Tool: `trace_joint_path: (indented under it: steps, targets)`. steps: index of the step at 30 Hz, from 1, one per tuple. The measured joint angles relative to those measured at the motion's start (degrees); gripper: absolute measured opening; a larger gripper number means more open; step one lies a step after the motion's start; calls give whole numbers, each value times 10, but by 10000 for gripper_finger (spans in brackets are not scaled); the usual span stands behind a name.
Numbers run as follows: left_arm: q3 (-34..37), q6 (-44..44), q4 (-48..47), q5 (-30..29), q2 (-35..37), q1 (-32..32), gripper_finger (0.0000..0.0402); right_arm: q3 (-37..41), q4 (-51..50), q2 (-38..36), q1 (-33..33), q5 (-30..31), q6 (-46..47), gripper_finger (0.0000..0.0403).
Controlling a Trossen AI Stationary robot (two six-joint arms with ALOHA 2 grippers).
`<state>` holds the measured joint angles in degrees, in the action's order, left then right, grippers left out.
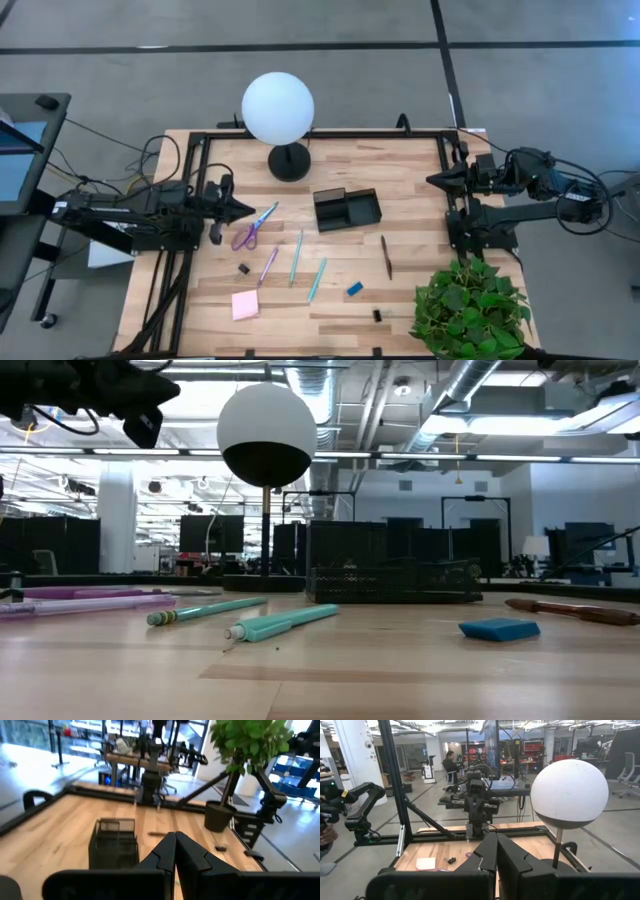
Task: Pick and place office supplies into organizer
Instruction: Put the purple scissors into the black desk organizer
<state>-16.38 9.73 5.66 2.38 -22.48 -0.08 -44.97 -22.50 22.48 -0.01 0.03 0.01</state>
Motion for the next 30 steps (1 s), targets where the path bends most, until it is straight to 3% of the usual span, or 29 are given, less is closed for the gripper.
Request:
trace_joint_path:
  steps: [30]
  targets:
    - [0,-31,-24,-64,0,0,0,0,0,0,0,0,0,0]
